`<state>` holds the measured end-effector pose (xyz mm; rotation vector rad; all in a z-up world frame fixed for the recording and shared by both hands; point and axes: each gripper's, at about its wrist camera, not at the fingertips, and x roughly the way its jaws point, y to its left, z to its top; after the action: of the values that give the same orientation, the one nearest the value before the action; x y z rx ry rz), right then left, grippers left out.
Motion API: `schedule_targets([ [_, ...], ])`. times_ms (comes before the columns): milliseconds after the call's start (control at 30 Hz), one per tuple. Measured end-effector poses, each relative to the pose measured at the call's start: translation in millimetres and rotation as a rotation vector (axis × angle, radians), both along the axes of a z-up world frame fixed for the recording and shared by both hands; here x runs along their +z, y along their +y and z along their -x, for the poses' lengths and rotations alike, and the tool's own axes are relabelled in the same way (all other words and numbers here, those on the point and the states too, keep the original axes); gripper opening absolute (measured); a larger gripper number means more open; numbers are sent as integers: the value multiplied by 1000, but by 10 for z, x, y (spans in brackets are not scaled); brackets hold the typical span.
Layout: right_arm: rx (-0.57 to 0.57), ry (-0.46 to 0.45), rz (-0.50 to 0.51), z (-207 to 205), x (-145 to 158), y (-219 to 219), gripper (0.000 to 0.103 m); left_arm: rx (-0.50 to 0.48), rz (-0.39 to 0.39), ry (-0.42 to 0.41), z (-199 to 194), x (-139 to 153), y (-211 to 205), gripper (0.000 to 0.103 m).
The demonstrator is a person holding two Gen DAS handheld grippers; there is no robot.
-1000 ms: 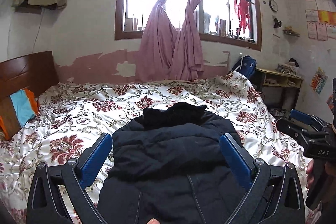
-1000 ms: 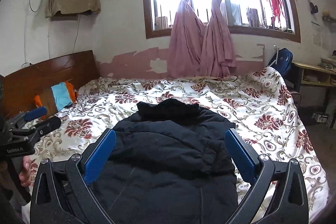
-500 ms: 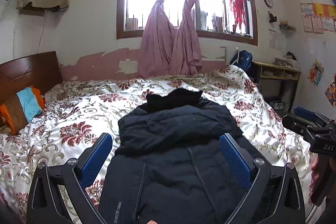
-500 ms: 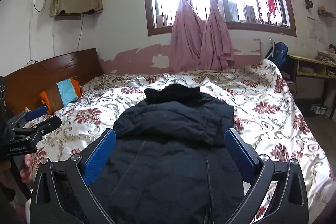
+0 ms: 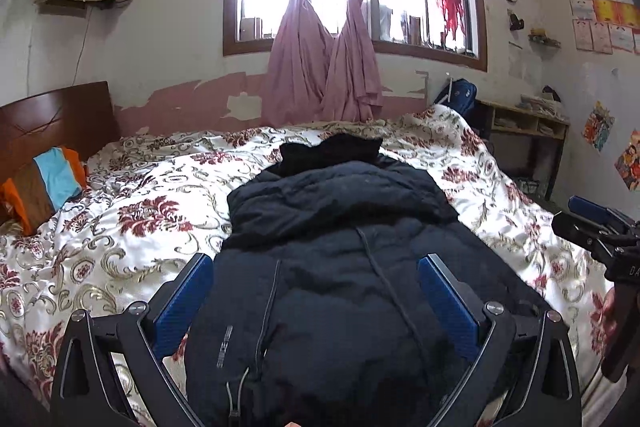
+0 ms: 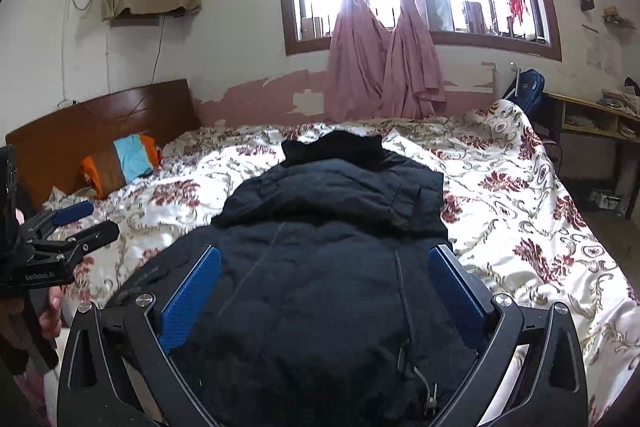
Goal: Fold large clothes
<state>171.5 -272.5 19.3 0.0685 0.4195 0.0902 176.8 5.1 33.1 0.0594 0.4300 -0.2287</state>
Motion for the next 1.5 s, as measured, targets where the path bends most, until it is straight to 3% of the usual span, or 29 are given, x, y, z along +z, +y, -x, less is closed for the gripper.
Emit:
schedule_targets([
  [367,-2,92,57,260,-454,-9,101,-43,-48,55,297,-486,153,103],
  [833,44,271,125,455,-1002,5,101,-89,-206,134,634,-960,190,103],
  [1167,44,352,144,483,-1229,18,101,-75,-414,128,733,-1289,71,103],
  [1500,10,359,199,476,-1260,9,101,17,-549,158,614,-1512,-6,103],
])
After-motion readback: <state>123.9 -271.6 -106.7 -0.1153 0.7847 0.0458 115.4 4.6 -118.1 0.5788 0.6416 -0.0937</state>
